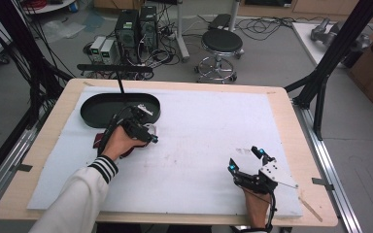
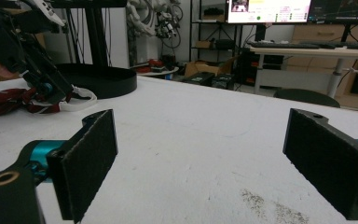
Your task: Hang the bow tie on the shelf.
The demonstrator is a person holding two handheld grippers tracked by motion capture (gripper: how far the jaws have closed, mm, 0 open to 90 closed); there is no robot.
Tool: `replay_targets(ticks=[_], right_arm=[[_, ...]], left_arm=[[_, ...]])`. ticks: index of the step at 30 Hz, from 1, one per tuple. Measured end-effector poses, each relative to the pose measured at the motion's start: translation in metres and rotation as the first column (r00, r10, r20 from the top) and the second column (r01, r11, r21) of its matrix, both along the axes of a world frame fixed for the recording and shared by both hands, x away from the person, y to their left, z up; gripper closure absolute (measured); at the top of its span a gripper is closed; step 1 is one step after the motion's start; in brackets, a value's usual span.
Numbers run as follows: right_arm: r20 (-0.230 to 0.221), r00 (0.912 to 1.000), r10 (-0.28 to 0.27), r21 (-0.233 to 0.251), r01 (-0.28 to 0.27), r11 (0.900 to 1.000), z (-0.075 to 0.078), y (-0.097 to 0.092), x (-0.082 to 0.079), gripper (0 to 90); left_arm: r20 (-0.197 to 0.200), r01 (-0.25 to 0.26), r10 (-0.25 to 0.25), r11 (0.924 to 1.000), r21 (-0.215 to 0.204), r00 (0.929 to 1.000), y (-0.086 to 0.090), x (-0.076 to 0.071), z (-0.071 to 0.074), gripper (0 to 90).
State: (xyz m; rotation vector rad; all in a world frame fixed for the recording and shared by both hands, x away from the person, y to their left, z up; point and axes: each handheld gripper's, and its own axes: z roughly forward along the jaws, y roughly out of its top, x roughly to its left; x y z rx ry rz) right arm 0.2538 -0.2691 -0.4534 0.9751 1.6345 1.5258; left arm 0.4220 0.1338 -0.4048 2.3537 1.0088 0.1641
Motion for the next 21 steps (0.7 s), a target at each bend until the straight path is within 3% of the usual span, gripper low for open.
replay_targets(ticks=[3,8,9,12,15,21], right_arm=[[-0.001,1.0,0.0,0.003,0.0,1.0,0.0,0.0,0.0,8.9],[0.002,1.0,-0.002,-0.002,0.002,1.0,0.0,0.0,0.0,8.9],[0.004,1.0,-0.002,-0.002,0.002,1.0,0.0,0.0,0.0,8.9],[0.005,1.0,-0.003,0.0,0.003,1.0,0.0,0.0,0.0,8.9],[0.005,1.0,-0.002,-0.001,0.002,1.0,0.0,0.0,0.0,8.8],[0.005,1.0,-0.002,0.001,0.002,1.0,0.0,0.0,0.0,8.9]], left_arm=[[-0.026,0.001,0.0,0.9992,0.04,0.9997,-0.002,0.002,0.0,44.2],[-0.046,0.011,-0.008,0.998,0.062,0.9989,-0.005,0.003,-0.001,50.0],[-0.047,0.014,-0.01,0.9958,0.09,0.9988,-0.008,0.003,-0.001,50.0],[-0.055,0.007,-0.002,0.9953,0.097,0.9985,-0.01,0.003,-0.002,51.2],[-0.071,0.018,-0.008,0.9903,0.138,0.9974,-0.012,0.004,-0.003,53.3],[-0.084,0.006,0.008,0.9876,0.157,0.9964,-0.015,0.007,-0.006,56.5]])
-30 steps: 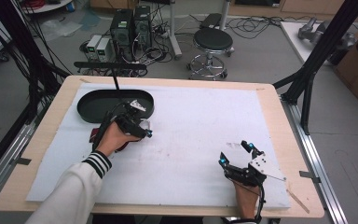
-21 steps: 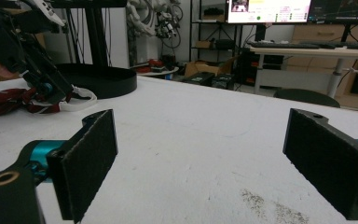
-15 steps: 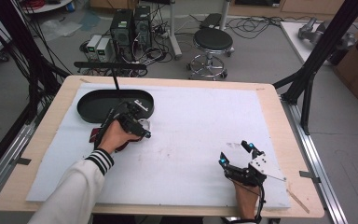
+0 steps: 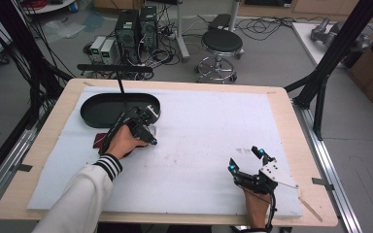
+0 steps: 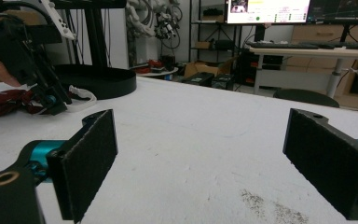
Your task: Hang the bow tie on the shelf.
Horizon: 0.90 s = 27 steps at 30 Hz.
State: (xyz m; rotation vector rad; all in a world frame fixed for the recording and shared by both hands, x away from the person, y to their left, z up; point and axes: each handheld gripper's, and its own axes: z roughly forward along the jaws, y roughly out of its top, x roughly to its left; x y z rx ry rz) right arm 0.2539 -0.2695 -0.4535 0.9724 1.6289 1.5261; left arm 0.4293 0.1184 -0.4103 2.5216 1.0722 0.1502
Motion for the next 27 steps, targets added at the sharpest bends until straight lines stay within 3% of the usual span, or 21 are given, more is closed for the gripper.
replay_targets(ticks=[6,16,22,27], right_arm=[[-0.002,1.0,-0.002,0.011,0.002,0.9999,-0.0001,-0.0007,0.0,8.9],[0.005,1.0,-0.003,0.022,0.003,0.9997,-0.0004,-0.0016,-0.0009,8.9],[0.006,1.0,-0.002,0.022,0.002,0.9998,-0.0005,-0.0019,-0.0011,8.9],[0.007,1.0,-0.002,0.021,0.002,0.9998,-0.0005,-0.0018,-0.0012,8.9]], left_arm=[[-0.001,-0.001,0.001,0.9996,0.029,1.0,-0.004,0.0014,-0.0002,62.5],[0.004,0.001,-0.002,0.9982,0.061,1.0,-0.0058,0.0034,-0.0001,80.6],[0.034,-0.001,-0.001,0.9988,0.05,0.9994,-0.0043,0.0014,0.0004,83.2],[0.074,0.0,-0.001,0.9999,0.014,0.9973,0.0004,-0.0017,0.004,83.4]])
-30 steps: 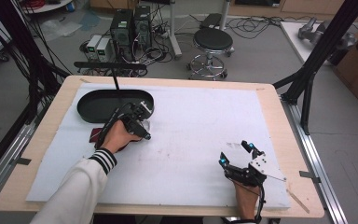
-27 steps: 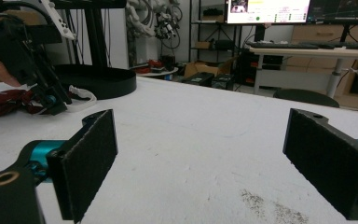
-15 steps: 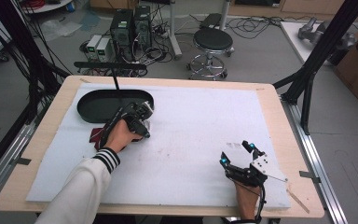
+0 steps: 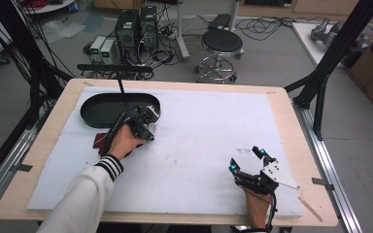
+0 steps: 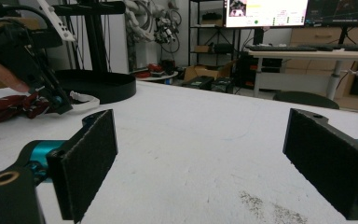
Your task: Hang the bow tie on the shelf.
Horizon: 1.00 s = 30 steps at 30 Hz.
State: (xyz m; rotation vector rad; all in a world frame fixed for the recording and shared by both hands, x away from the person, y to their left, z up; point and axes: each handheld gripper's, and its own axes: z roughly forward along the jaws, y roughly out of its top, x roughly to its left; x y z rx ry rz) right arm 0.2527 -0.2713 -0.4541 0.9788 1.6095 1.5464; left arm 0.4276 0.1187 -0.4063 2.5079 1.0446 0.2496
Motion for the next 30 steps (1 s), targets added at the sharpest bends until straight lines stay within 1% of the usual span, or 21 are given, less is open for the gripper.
replay_targets(ticks=[2,4,5,7,10,12,14,18,20,21,22,24,25,26,27,29,30], right_arm=[[-0.001,1.0,0.0,0.001,0.0,1.0,0.0,0.0,0.0,8.9],[0.0,1.0,0.0,0.001,0.0,1.0,0.0,0.0,0.0,8.9],[0.002,1.0,0.001,0.0,-0.001,1.0,0.0,0.0,0.0,8.9],[0.0,1.0,0.001,0.001,-0.001,1.0,0.0,0.0,0.0,8.8],[-0.001,1.0,0.001,0.003,-0.001,1.0,0.0,0.0,0.0,8.9],[-0.001,1.0,0.0,0.002,0.0,1.0,0.0,0.0,0.0,8.9],[0.004,1.0,0.001,0.001,-0.001,1.0,0.0,0.0,0.0,8.9],[0.004,1.0,-0.001,0.002,0.001,1.0,0.0,0.0,0.0,8.9],[0.004,1.0,0.0,0.001,0.0,1.0,0.0,0.0,0.0,8.9],[0.001,1.0,0.0,0.002,0.0,1.0,0.0,0.0,0.0,8.9],[0.001,1.0,0.0,0.003,0.0,1.0,0.0,0.0,0.0,8.9],[0.003,1.0,-0.001,0.002,0.001,1.0,0.0,0.0,0.0,8.9],[0.003,1.0,-0.001,0.001,0.001,1.0,0.0,0.0,0.0,8.9],[0.004,1.0,-0.001,0.001,0.001,1.0,0.0,0.0,0.0,8.9],[0.003,1.0,-0.001,0.001,0.001,1.0,0.0,0.0,0.0,8.9],[0.004,1.0,-0.002,0.002,0.002,1.0,0.0,0.0,0.0,8.9],[0.004,1.0,-0.002,0.001,0.002,1.0,0.0,0.0,0.0,8.9]], left_arm=[[0.014,-0.001,0.002,0.9997,-0.024,0.9999,0.004,-0.002,0.004,83.4],[0.026,-0.006,0.007,0.9982,-0.06,0.9996,0.009,-0.004,0.008,83.4],[0.04,-0.011,0.014,0.9969,-0.077,0.9991,0.011,-0.005,0.011,83.4],[0.058,-0.013,0.02,0.9918,-0.127,0.9981,0.017,-0.008,0.016,83.4],[0.1,-0.016,0.035,0.9838,-0.179,0.9944,0.026,-0.013,0.024,83.5],[0.126,-0.014,0.041,0.9779,-0.209,0.9912,0.031,-0.016,0.029,83.6],[0.155,-0.021,0.06,0.9699,-0.243,0.9861,0.037,-0.018,0.034,83.6],[0.217,-0.028,0.101,0.9489,-0.314,0.9709,0.053,-0.022,0.045,83.6],[0.253,-0.025,0.116,0.9414,-0.336,0.9606,0.058,-0.024,0.049,83.6],[0.266,-0.023,0.123,0.9367,-0.349,0.956,0.061,-0.025,0.051,83.6],[0.278,-0.02,0.13,0.9304,-0.366,0.9516,0.063,-0.026,0.053,83.6],[0.309,-0.024,0.152,0.9236,-0.383,0.9388,0.069,-0.028,0.057,83.6],[0.318,-0.026,0.162,0.9189,-0.394,0.9339,0.071,-0.029,0.058,83.6],[0.335,-0.025,0.175,0.9127,-0.408,0.9259,0.074,-0.03,0.06,83.6],[0.349,-0.027,0.184,0.9109,-0.412,0.919,0.076,-0.031,0.062,83.6],[0.373,-0.026,0.202,0.9035,-0.428,0.9056,0.081,-0.032,0.066,83.7],[0.385,-0.026,0.209,0.9026,-0.43,0.899,0.083,-0.033,0.069,83.7]])
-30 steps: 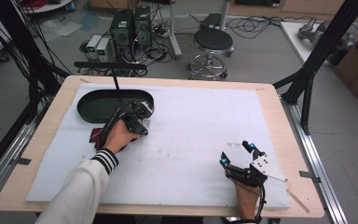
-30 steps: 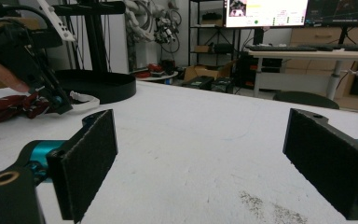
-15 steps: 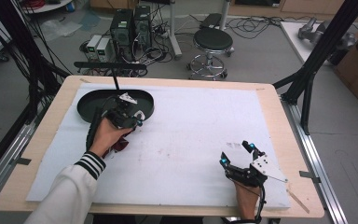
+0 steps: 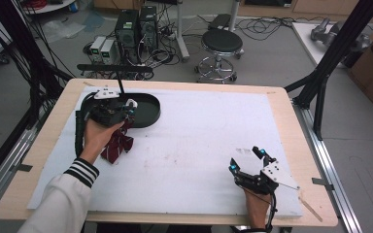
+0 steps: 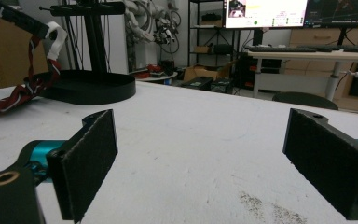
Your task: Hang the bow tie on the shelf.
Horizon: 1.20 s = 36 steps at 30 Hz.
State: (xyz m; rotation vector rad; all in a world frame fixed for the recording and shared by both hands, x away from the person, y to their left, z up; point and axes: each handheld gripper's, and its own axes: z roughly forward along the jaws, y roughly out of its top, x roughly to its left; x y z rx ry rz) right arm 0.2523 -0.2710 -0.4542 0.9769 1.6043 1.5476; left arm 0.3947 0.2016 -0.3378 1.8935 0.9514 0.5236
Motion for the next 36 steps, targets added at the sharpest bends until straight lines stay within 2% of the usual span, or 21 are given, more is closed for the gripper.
replay_targets(ticks=[5,14,20,25,36], right_arm=[[-0.001,1.0,0.001,0.001,-0.001,1.0,0.0,0.0,0.0,8.9],[0.001,1.0,0.0,-0.001,0.0,1.0,0.0,0.0,0.0,8.9],[0.001,1.0,0.0,-0.002,0.0,1.0,0.0,0.0,0.0,8.9],[0.001,1.0,0.0,-0.002,0.0,1.0,0.0,0.0,0.0,8.9],[0.001,1.0,0.001,-0.001,-0.001,1.0,0.0,-0.001,0.001,8.9]], left_arm=[[0.067,-0.028,0.029,0.9995,-0.011,0.9973,0.011,-0.002,0.012,83.8],[0.14,-0.077,0.079,0.9968,-0.023,0.987,0.03,0.0,0.033,83.9],[0.164,-0.109,0.112,0.9937,-0.027,0.9801,0.043,0.003,0.045,83.9],[0.162,-0.132,0.134,0.9909,-0.027,0.9776,0.053,0.009,0.053,83.9],[0.174,-0.159,0.155,0.9873,0.007,0.9724,0.061,0.033,0.07,83.9]])
